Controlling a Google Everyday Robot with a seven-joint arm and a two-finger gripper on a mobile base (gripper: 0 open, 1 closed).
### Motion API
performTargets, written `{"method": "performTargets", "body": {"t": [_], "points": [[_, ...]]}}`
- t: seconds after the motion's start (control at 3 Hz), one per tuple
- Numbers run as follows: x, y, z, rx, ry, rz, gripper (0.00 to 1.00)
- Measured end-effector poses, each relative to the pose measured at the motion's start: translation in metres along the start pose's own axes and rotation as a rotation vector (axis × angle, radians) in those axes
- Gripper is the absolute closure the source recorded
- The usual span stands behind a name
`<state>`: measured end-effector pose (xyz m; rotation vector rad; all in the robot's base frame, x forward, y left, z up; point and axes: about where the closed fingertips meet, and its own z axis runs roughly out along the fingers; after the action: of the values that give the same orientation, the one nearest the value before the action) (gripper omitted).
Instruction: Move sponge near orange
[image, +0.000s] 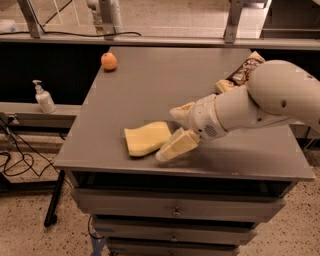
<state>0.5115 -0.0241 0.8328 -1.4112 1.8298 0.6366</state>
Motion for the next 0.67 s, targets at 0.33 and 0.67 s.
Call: {"method": "performTargets", "body": {"t": [0.33, 0.67], "points": [[-0.007, 0.000, 0.007, -0.002, -0.008, 0.015, 0.41], [-0.013, -0.013, -0.001, 0.027, -0.002, 0.013, 0.64]]}}
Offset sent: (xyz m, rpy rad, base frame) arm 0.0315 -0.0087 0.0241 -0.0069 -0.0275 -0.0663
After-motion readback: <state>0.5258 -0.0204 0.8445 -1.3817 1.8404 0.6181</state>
